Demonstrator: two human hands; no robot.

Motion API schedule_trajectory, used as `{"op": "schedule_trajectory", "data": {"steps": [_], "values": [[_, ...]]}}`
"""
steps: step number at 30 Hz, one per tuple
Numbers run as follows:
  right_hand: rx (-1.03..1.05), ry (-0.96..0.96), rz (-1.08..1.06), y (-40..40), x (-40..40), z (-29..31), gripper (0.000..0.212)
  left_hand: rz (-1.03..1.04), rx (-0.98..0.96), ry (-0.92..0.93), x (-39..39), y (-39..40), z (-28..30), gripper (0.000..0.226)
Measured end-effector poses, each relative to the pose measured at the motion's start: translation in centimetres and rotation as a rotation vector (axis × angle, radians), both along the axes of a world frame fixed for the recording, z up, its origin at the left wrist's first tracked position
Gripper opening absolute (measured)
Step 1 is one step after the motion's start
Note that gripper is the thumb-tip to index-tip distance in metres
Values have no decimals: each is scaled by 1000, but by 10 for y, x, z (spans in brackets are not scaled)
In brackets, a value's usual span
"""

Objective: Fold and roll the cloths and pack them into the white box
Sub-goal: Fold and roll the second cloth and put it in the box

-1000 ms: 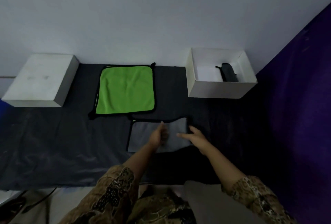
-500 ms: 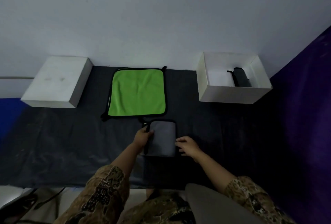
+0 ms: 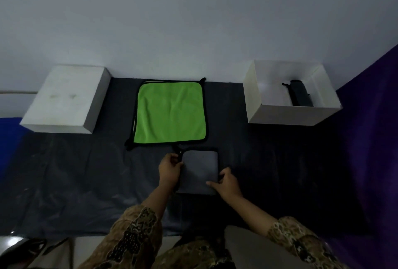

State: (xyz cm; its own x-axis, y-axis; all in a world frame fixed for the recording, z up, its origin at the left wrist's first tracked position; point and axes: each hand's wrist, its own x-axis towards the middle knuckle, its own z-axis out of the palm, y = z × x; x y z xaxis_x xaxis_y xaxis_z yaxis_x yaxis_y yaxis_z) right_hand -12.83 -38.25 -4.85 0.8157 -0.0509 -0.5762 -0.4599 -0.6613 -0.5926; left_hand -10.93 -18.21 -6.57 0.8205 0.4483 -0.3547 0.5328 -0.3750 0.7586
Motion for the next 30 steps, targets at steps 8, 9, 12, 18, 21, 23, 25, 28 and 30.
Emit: {"op": "schedule_trajectory", "data": {"steps": [8, 9, 12, 18, 21, 23, 25, 28, 30], "values": [[17, 34, -20, 5, 5, -4, 47, -356, -283, -7, 1, -24, 6, 25], [29, 46, -43, 5, 7, -4, 40, -326, -339, 39, 2, -29, 5, 28], [39, 41, -126, 1, 16, -2, 16, -208, -451, 152, 8, -38, 10, 28], [83, 25, -125, -13, 15, 7, 52, -137, -665, 319, 20, -54, 17, 29], [127, -74, -88, -9, 9, 11, 52, -150, -634, 274, 21, -53, 16, 31], [216, -132, -33, -4, 6, 14, 48, -179, -645, 251, 24, -52, 20, 37], [282, -161, 76, 1, 4, 17, 47, -209, -665, 242, 26, -53, 23, 44], [314, -144, 191, 3, 4, 21, 56, -246, -531, 173, 27, -52, 23, 43], [340, -101, 205, 4, 4, 21, 56, -230, -372, 143, 24, -46, 20, 43]]}}
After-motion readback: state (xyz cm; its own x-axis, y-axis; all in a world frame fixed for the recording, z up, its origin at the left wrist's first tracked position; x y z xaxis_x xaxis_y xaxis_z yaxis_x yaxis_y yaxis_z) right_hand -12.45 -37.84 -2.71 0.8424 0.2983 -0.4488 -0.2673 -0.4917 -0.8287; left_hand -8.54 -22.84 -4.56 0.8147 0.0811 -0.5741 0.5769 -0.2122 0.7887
